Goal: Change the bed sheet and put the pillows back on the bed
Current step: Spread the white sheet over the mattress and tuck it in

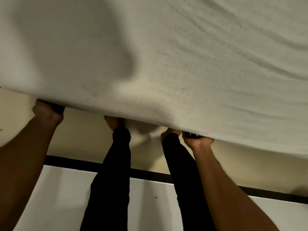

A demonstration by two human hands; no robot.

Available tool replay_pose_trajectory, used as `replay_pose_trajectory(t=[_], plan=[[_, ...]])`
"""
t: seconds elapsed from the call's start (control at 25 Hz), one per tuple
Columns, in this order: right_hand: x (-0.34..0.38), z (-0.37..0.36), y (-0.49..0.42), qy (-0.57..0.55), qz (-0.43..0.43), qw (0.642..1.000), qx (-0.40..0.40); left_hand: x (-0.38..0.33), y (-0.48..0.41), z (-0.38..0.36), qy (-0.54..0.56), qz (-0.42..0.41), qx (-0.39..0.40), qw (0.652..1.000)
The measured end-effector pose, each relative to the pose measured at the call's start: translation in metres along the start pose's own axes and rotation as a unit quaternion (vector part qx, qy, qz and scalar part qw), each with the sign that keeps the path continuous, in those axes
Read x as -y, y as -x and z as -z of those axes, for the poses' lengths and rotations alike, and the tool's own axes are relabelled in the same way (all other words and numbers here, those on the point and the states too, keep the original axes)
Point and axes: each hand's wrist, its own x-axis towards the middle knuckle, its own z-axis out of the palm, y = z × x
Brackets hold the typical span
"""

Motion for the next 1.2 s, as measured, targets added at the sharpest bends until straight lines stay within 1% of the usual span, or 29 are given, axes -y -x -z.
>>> replay_pose_trajectory(t=[0.04,0.12,0.16,0.28,0.36,0.44,0.52,0.6,0.68,0.76,0.88,0.96,1.08,1.16,1.2], plan=[[0.004,0.003,0.000,0.003,-0.013,1.000,-0.012,0.009,0.011,-0.005,-0.005,0.011,-0.018,1.000],[0.013,0.013,0.000,0.041,-0.043,0.998,-0.034,0.035,0.047,-0.026,-0.028,0.060,-0.015,0.998],[0.014,0.017,0.000,0.079,-0.044,0.995,-0.052,0.053,0.065,-0.038,-0.042,0.081,-0.012,0.996],[0.039,0.033,0.003,0.180,-0.041,0.982,-0.048,0.127,0.123,-0.076,-0.092,0.136,0.005,0.986],[0.062,0.045,0.006,0.213,-0.034,0.975,-0.043,0.179,0.156,-0.103,-0.135,0.171,0.004,0.976],[0.090,0.057,0.006,0.215,-0.027,0.975,-0.053,0.233,0.187,-0.128,-0.166,0.210,-0.002,0.964],[0.122,0.069,0.006,0.196,-0.019,0.978,-0.062,0.276,0.213,-0.151,-0.200,0.245,0.012,0.949],[0.166,0.093,0.001,0.167,-0.005,0.981,-0.095,0.316,0.245,-0.172,-0.229,0.266,0.037,0.936],[0.202,0.115,-0.005,0.128,-0.002,0.984,-0.123,0.342,0.266,-0.182,-0.273,0.281,0.055,0.918],[0.231,0.132,-0.014,0.096,0.003,0.986,-0.138,0.358,0.272,-0.186,-0.325,0.283,0.073,0.900],[0.258,0.145,-0.038,0.107,0.002,0.982,-0.154,0.363,0.272,-0.195,-0.391,0.251,0.082,0.882],[0.266,0.150,-0.050,0.128,-0.005,0.980,-0.154,0.364,0.271,-0.194,-0.427,0.218,0.061,0.875],[0.266,0.160,-0.067,0.143,0.019,0.979,-0.144,0.372,0.273,-0.195,-0.457,0.185,0.020,0.870],[0.257,0.172,-0.080,0.154,0.038,0.976,-0.151,0.382,0.276,-0.191,-0.462,0.164,-0.006,0.872],[0.256,0.179,-0.091,0.180,0.038,0.969,-0.164,0.390,0.276,-0.190,-0.457,0.142,-0.024,0.878]])
